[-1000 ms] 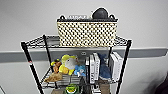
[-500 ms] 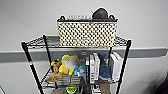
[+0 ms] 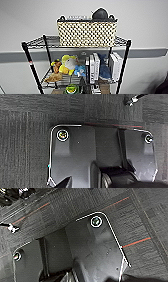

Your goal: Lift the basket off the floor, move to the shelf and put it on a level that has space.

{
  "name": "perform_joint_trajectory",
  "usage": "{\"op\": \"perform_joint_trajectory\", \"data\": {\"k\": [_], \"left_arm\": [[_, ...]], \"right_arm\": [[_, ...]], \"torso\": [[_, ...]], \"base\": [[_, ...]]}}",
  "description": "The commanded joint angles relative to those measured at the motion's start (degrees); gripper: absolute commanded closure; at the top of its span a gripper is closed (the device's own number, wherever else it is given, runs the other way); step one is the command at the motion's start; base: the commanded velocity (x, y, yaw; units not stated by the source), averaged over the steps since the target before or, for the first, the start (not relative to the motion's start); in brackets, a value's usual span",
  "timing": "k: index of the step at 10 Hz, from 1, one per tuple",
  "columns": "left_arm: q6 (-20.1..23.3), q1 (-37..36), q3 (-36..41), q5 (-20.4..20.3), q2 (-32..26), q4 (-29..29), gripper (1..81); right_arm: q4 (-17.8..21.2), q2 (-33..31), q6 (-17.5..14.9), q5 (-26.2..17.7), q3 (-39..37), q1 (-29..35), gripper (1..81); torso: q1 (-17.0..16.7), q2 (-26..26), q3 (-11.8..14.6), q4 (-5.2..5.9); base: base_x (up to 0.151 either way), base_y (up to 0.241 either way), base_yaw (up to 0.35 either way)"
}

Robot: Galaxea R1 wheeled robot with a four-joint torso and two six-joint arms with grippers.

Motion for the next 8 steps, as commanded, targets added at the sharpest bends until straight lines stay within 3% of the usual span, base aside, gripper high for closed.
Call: {"op": "perform_joint_trajectory", "data": {"k": [1,4,8], "left_arm": [[0.36,-1.67,-5.62,2.05,3.85,1.76,1.0],[0.36,-0.70,-9.31,-0.15,6.30,2.99,1.0],[0.10,-0.61,-10.54,-2.08,7.18,2.90,1.0]], "right_arm": [[-1.51,2.82,-0.17,1.52,-3.16,0.49,1.0],[-4.84,6.23,-0.09,3.63,-6.05,-1.01,1.0],[-5.73,8.88,-0.09,3.63,-8.08,-2.41,1.0]], "torso": [[0.07,0.00,0.00,0.00],[0.07,-0.02,0.02,0.00],[0.07,-0.05,0.05,0.00]], "base": [[0.000,0.000,0.000],[0.000,0.000,0.000],[0.000,0.000,0.000]]}}
